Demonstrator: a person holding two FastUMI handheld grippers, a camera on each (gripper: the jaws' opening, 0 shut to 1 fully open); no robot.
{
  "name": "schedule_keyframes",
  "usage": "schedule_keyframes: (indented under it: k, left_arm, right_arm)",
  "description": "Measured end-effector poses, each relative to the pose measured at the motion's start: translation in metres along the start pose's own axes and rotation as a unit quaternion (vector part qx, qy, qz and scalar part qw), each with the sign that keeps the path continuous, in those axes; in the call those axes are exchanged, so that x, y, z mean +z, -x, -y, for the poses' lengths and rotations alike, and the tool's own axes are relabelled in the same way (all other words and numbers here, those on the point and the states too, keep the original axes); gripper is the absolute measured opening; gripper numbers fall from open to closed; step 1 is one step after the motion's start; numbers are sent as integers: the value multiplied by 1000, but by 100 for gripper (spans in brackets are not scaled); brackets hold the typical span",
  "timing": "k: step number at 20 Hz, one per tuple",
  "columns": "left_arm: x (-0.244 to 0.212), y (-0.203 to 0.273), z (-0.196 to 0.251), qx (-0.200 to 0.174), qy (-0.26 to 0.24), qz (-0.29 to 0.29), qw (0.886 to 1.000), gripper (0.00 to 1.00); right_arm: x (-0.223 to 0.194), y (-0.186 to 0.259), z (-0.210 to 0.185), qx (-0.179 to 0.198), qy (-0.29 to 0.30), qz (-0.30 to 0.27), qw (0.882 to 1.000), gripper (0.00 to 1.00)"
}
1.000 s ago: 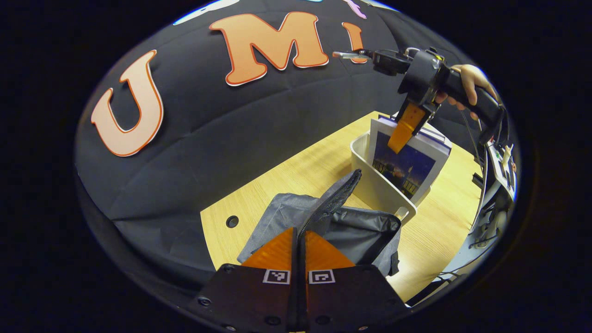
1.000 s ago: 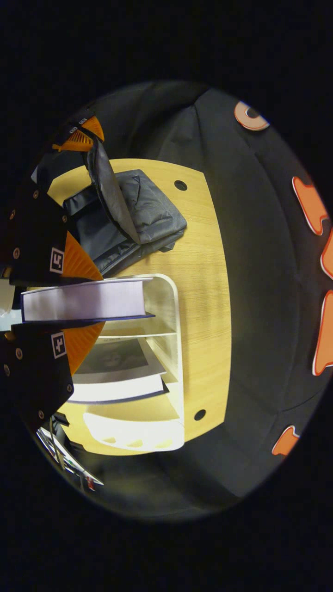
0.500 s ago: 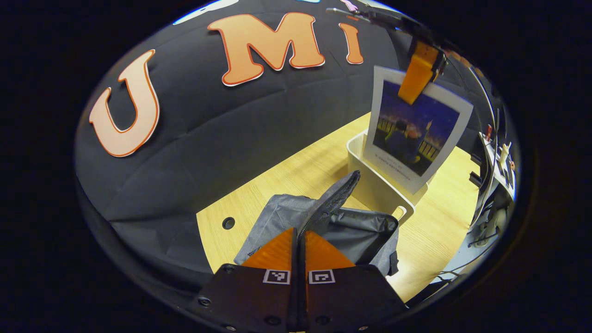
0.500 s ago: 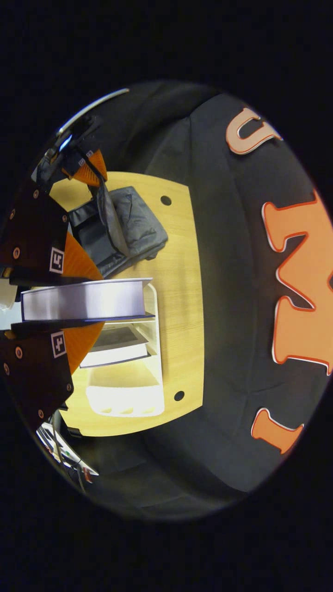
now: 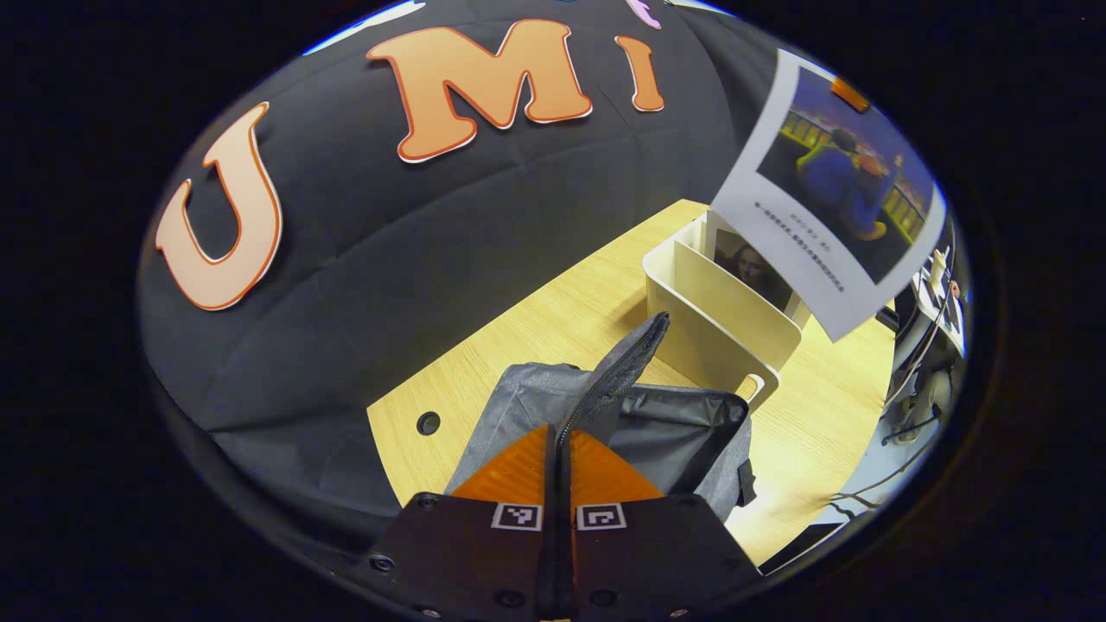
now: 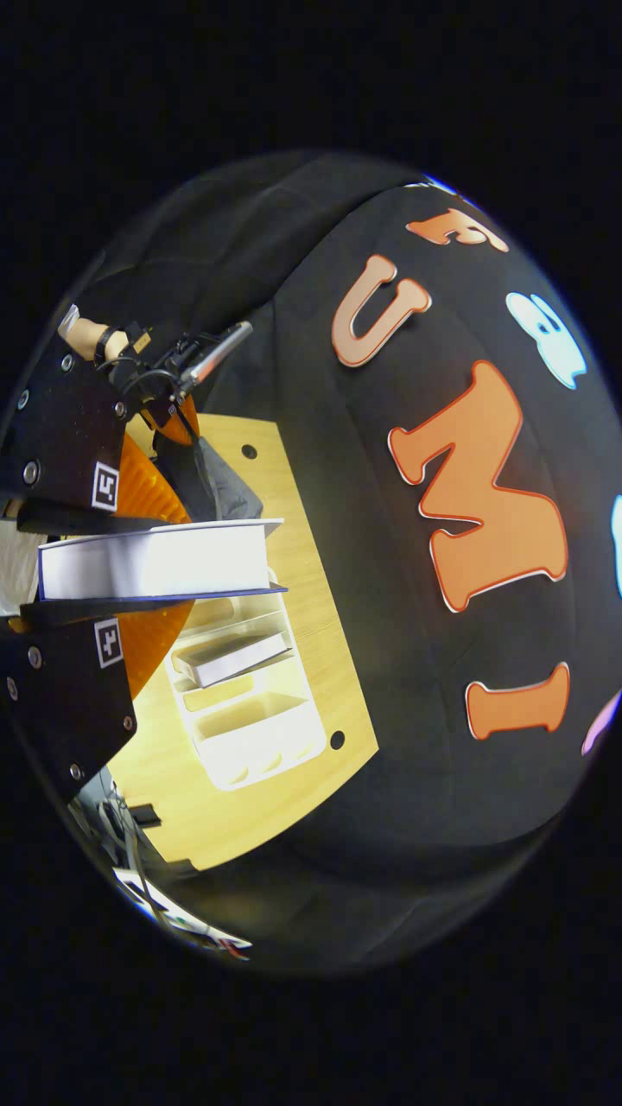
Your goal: Open the schoolbag, grab two books from the bookshelf and put them into the schoolbag.
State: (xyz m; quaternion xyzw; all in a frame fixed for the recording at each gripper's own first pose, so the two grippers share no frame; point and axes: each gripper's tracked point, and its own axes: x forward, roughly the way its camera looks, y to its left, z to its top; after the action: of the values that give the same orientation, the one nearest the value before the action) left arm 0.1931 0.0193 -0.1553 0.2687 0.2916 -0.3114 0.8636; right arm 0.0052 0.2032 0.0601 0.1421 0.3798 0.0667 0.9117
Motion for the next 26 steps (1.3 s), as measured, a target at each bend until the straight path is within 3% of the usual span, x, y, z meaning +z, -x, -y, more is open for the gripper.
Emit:
schedule_keyframes:
  k: [3, 6, 9, 15, 16, 17, 19, 23, 26]
  left_arm:
    - [6, 1, -4, 1, -11, 3, 1000, 0]
    - [13, 3, -9, 1, -15, 7, 1000, 1]
    - [23, 6, -15, 15, -24, 20, 999, 1]
    - [31, 11, -14, 20, -31, 22, 999, 0]
    - [32, 11, -13, 18, -32, 24, 999, 5]
    - [34, 13, -12, 19, -32, 26, 999, 1]
    - [35, 15, -10, 17, -31, 29, 999, 1]
    - [40, 21, -3, 12, -43, 41, 998, 1]
    - [39, 24, 1, 9, -50, 43, 998, 0]
  right_arm:
    - [-43, 5, 8, 45, -84, 24, 995, 29]
    - [-100, -16, 12, 107, -192, 36, 975, 29]
    - [-143, -46, 9, 158, -283, 26, 946, 29]
    - [-187, -155, 0, 180, -393, -2, 902, 29]
    - [-191, -172, -4, 177, -397, -8, 901, 29]
    - [-194, -189, -9, 172, -403, -12, 899, 29]
    - [-194, -226, -23, 167, -420, -9, 892, 29]
    - [-194, -275, -42, 138, -418, 1, 898, 29]
    - [-181, -294, -60, 156, -443, 25, 882, 29]
